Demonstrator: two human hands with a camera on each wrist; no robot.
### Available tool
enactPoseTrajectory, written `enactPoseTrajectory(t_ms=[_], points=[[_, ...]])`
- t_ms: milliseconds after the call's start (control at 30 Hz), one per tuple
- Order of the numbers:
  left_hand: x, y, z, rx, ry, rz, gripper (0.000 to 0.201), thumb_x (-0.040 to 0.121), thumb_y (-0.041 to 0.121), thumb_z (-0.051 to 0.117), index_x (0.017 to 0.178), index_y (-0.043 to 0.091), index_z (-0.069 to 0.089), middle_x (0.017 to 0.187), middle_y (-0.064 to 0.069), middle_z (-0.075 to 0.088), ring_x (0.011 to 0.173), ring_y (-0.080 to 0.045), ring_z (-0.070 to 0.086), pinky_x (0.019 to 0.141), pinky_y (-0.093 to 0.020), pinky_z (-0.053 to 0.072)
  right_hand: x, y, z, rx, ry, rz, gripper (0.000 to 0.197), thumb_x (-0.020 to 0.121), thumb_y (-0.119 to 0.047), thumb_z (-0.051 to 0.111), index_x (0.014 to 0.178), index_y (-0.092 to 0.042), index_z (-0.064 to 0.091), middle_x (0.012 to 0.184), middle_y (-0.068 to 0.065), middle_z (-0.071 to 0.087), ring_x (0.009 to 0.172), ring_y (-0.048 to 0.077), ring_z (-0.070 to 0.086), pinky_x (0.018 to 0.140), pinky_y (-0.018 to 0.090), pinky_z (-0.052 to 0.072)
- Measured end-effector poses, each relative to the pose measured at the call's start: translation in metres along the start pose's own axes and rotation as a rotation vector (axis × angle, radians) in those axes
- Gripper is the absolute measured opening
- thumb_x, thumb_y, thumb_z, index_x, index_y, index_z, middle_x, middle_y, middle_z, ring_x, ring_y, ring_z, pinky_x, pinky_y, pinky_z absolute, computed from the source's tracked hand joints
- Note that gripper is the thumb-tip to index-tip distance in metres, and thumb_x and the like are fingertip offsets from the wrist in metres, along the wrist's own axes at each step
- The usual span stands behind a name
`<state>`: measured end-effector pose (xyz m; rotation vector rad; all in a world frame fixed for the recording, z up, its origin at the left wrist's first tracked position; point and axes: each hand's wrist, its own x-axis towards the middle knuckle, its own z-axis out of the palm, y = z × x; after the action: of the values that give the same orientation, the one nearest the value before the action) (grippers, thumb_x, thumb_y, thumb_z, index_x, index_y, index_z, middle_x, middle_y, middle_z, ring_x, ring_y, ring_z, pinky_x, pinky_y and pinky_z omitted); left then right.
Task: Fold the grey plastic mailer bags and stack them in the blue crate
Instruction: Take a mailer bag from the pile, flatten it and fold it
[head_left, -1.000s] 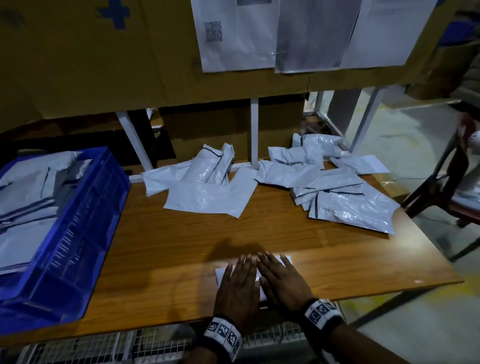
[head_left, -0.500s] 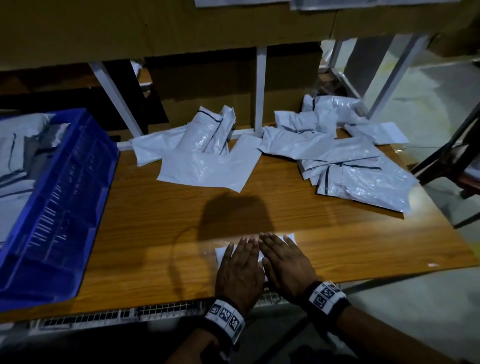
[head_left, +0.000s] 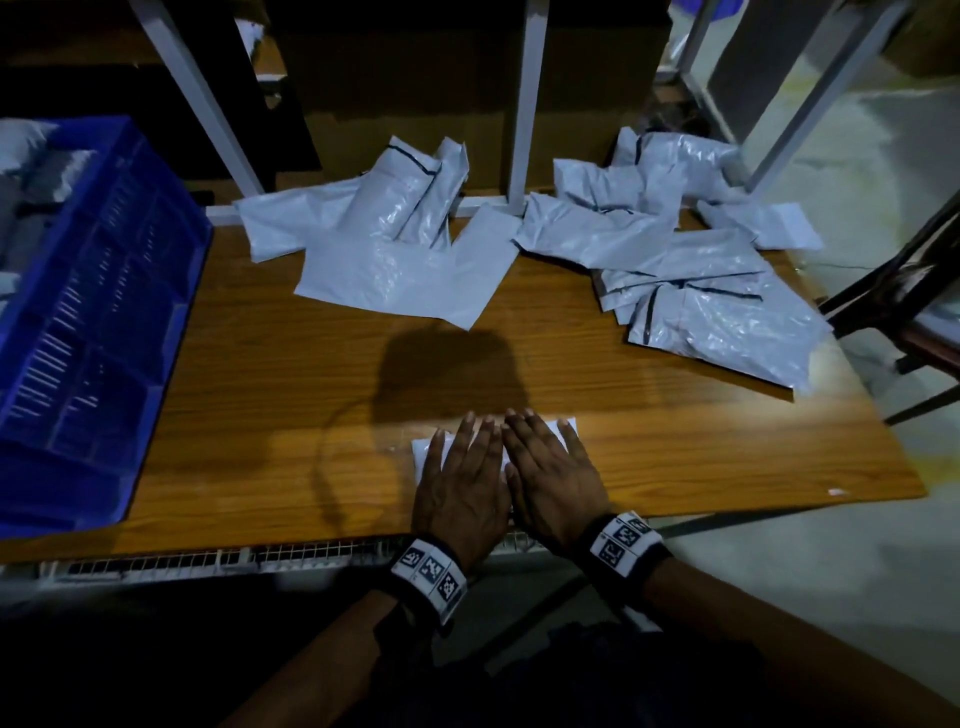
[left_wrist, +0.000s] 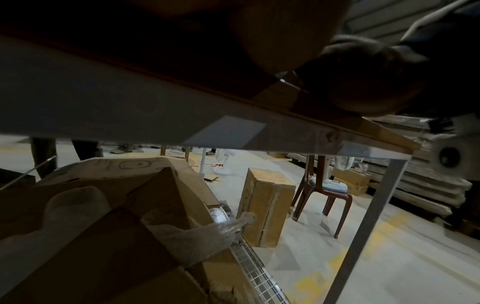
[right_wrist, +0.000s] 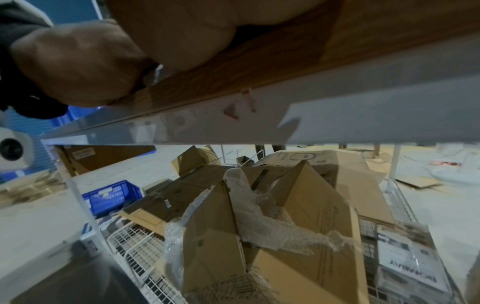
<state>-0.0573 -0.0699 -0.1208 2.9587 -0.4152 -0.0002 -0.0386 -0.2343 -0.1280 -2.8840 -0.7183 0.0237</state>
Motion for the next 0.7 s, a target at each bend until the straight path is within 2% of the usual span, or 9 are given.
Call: enactPoseTrajectory(t_ms=[233, 333, 400, 500, 533, 600, 667, 700], points=[[-0.002, -0.003, -0.005, -0.024, -0.107, -0.011, 0.072, 0.1, 0.043, -0.001, 0.164, 0.014, 0.013, 0.171, -0.003, 0.009, 0.158, -0.021, -0.004, 0.127, -0.051, 0.003, 0.0, -0.001, -0.008, 0.037, -0.074, 0.035, 0.065, 0.107, -0.046, 0.007, 0.163, -0.016, 0.018, 0.17, 0.004, 0.015, 0.158, 0.018, 0.004, 0.126, 0.056, 0.011], [-0.003, -0.005, -0.008, -0.012, -0.124, -0.001, 0.076, 0.097, 0.048, -0.008, 0.164, 0.019, 0.011, 0.172, -0.001, 0.007, 0.157, -0.018, -0.01, 0.126, -0.05, 0.0, -0.002, 0.0, -0.007, 0.041, -0.08, 0.045, 0.07, 0.105, -0.051, 0.0, 0.163, -0.015, 0.015, 0.17, 0.002, 0.005, 0.157, 0.018, -0.004, 0.125, 0.058, 0.011], [-0.007, -0.008, -0.012, -0.069, -0.103, -0.029, 0.082, 0.095, 0.058, -0.011, 0.164, 0.021, 0.012, 0.172, 0.002, 0.005, 0.155, -0.014, -0.014, 0.126, -0.049, -0.004, -0.003, 0.0, -0.014, 0.071, -0.072, 0.082, 0.071, 0.104, -0.056, 0.004, 0.163, -0.018, 0.019, 0.172, 0.003, 0.004, 0.158, 0.018, -0.009, 0.125, 0.059, 0.008], [-0.015, -0.018, -0.025, -0.261, 0.036, -0.193, 0.085, 0.093, 0.075, 0.005, 0.162, 0.027, 0.021, 0.169, 0.01, 0.012, 0.157, -0.011, -0.006, 0.126, -0.048, -0.003, -0.01, 0.005, -0.033, 0.118, -0.035, 0.067, 0.076, 0.1, -0.07, 0.01, 0.161, -0.027, 0.023, 0.172, -0.004, 0.003, 0.158, 0.016, -0.008, 0.126, 0.057, 0.006], [-0.019, -0.023, -0.028, -0.285, 0.045, -0.223, 0.089, 0.09, 0.08, 0.009, 0.161, 0.029, 0.023, 0.169, 0.011, 0.013, 0.157, -0.01, -0.004, 0.125, -0.048, -0.002, -0.015, 0.007, -0.038, 0.104, -0.043, 0.03, 0.08, 0.098, -0.076, 0.013, 0.162, -0.028, 0.02, 0.171, -0.006, 0.001, 0.158, 0.015, -0.008, 0.127, 0.055, 0.004], [-0.032, -0.031, -0.031, -0.249, -0.026, -0.197, 0.094, 0.086, 0.087, 0.017, 0.162, 0.031, 0.019, 0.169, 0.012, 0.007, 0.156, -0.009, -0.006, 0.125, -0.049, -0.002, -0.023, 0.012, -0.043, 0.045, -0.126, -0.05, 0.09, 0.092, -0.082, 0.029, 0.163, -0.03, 0.012, 0.171, -0.007, -0.002, 0.158, 0.016, -0.005, 0.127, 0.052, 0.002], [-0.046, -0.038, -0.027, -0.212, -0.115, -0.127, 0.097, 0.085, 0.086, 0.035, 0.163, 0.033, 0.012, 0.17, 0.01, -0.001, 0.156, -0.011, -0.008, 0.126, -0.051, 0.0, -0.026, 0.016, -0.038, 0.012, -0.203, -0.086, 0.093, 0.09, -0.079, 0.044, 0.163, -0.031, 0.013, 0.172, -0.001, 0.008, 0.158, 0.022, 0.008, 0.127, 0.051, 0.014], [-0.053, -0.04, -0.024, -0.246, -0.123, -0.11, 0.099, 0.083, 0.084, 0.043, 0.163, 0.034, 0.014, 0.171, 0.008, 0.0, 0.157, -0.012, -0.006, 0.127, -0.052, 0.004, -0.026, 0.016, -0.036, 0.036, -0.177, -0.101, 0.088, 0.091, -0.075, 0.047, 0.162, -0.03, 0.022, 0.17, 0.003, 0.019, 0.156, 0.025, 0.02, 0.123, 0.051, 0.026]])
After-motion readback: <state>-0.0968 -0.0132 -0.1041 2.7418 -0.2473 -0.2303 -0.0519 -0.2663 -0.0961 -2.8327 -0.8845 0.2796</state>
